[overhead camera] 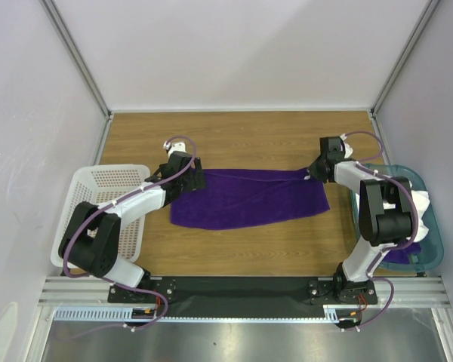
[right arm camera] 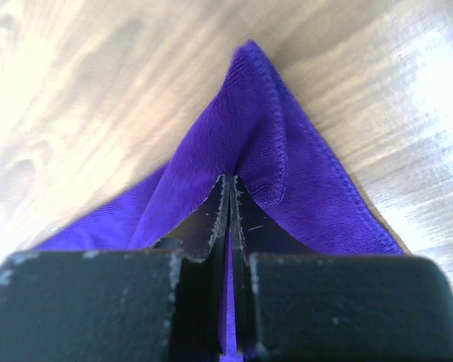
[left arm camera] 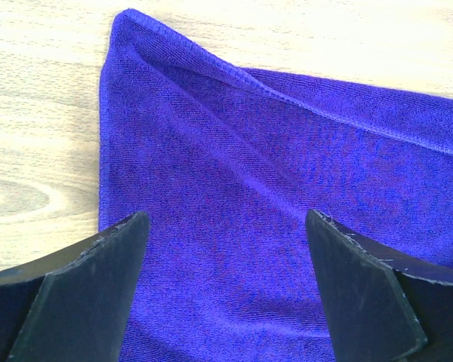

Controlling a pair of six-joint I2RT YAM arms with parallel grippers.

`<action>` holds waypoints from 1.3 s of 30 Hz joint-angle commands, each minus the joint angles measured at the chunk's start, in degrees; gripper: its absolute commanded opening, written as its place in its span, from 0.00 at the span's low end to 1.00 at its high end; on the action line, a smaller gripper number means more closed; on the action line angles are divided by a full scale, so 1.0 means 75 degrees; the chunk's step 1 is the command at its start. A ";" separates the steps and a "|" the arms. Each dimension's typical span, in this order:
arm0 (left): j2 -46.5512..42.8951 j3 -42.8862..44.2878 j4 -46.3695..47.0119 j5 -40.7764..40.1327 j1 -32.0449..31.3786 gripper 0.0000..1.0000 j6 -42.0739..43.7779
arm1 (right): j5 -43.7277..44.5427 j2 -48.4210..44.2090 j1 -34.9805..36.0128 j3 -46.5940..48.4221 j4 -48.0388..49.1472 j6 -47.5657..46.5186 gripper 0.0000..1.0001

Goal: Fold and stack the towels
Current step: Flatten out the crumpled towel

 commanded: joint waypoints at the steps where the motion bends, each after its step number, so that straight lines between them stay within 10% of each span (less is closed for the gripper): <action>1: -0.0023 0.0009 0.0218 0.0025 -0.0025 0.91 -0.0051 | 0.0109 -0.0558 -0.0018 0.0599 -0.0084 -0.0200 0.00; 21: 0.0129 -0.0530 0.0523 -0.0174 -0.0037 0.90 -0.0227 | -0.0676 0.2534 -0.0580 0.4509 -0.0306 -0.1231 0.00; 23: 0.0164 -0.0495 0.0488 -0.0244 -0.0025 0.90 -0.0215 | -0.0688 0.2908 -0.0615 0.4886 -0.0739 -0.1418 0.12; 27: 0.0293 -0.0332 0.0477 -0.0303 -0.0025 0.90 -0.0168 | -0.1107 0.2912 -0.0663 0.5217 -0.1092 -0.1746 0.67; 39: 0.0036 -0.0190 0.0325 0.0271 -0.0083 0.89 -0.0203 | -0.0746 -0.0824 -0.0053 0.1611 -0.1292 -0.1619 0.81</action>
